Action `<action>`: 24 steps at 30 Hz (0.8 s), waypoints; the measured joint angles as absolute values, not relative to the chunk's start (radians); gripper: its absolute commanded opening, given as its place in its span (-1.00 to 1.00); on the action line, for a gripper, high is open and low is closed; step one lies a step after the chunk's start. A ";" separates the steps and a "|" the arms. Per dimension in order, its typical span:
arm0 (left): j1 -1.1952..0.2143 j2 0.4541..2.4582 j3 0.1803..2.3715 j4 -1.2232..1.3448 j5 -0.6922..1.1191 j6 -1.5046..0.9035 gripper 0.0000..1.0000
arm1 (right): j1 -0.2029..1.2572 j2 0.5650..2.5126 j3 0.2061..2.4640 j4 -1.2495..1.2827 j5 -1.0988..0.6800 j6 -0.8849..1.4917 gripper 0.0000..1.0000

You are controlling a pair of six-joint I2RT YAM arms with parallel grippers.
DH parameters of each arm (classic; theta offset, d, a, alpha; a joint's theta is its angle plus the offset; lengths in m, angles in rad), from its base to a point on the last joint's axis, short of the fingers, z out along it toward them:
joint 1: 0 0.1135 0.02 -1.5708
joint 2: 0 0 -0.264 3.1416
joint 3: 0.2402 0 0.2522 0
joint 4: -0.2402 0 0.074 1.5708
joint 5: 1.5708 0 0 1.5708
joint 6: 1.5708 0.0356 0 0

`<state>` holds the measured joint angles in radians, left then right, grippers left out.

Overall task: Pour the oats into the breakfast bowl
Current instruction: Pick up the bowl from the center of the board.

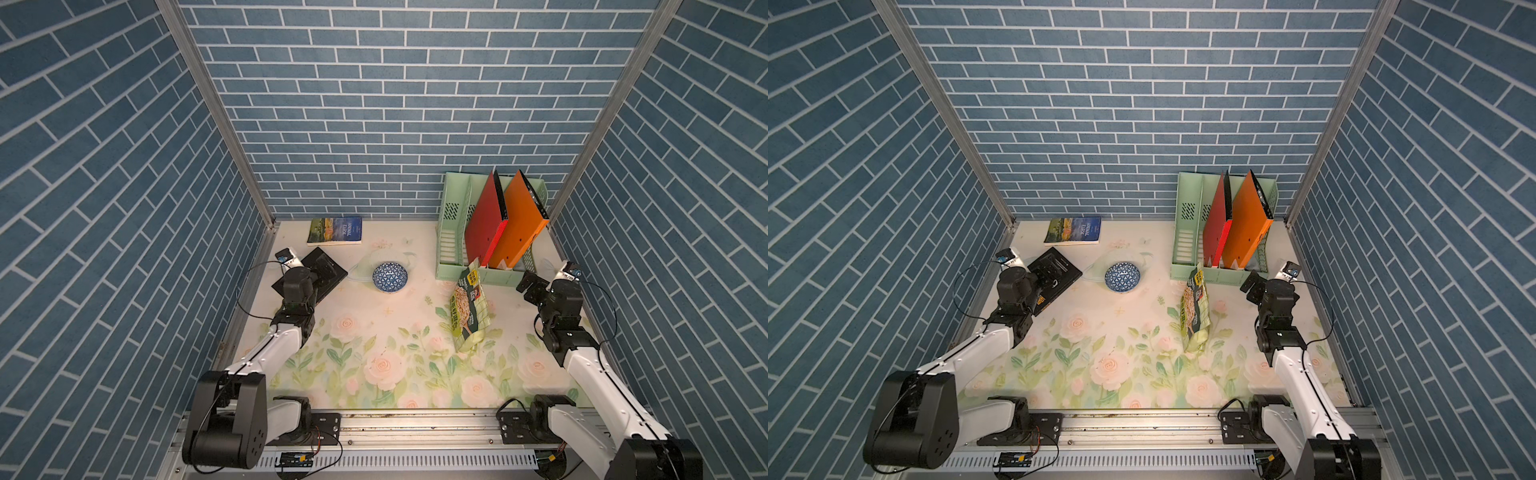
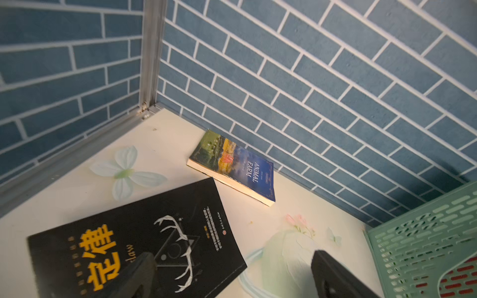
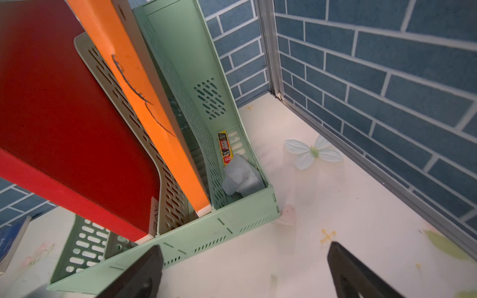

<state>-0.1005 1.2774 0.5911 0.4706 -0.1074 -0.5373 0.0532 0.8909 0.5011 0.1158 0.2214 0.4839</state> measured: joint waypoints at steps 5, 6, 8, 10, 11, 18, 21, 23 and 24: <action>-0.204 1.498 0.822 0.364 -0.046 -0.589 0.91 | 0.051 0.856 0.520 0.009 0.187 0.501 0.99; -0.229 1.554 0.876 0.343 -0.033 -0.595 0.87 | 0.051 0.856 0.527 -0.013 0.179 0.501 0.99; -0.270 1.647 0.962 0.301 -0.018 -0.601 0.75 | 0.051 0.855 0.537 -0.047 0.160 0.500 1.00; -0.304 1.740 1.044 0.253 -0.004 -0.608 0.61 | 0.051 0.852 0.547 -0.080 0.142 0.498 1.00; -0.318 1.780 1.076 0.231 -0.001 -0.612 0.58 | 0.051 0.850 0.551 -0.093 0.136 0.497 0.99; -0.366 1.916 1.140 0.133 0.012 -0.625 0.35 | 0.051 0.839 0.581 -0.157 0.099 0.495 0.99; -0.375 1.925 1.140 0.125 0.013 -0.632 0.20 | 0.051 0.839 0.581 -0.168 0.090 0.492 0.99; -0.381 1.928 1.140 0.123 0.012 -0.636 0.12 | 0.051 0.841 0.581 -0.174 0.086 0.492 0.99; -0.385 1.929 1.139 0.122 0.011 -0.638 0.05 | 0.051 0.842 0.581 -0.175 0.085 0.492 0.99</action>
<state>-0.3851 1.9285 1.1393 0.1223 0.0113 -0.6380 0.0513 0.8417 0.5808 -0.1749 0.0853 0.4923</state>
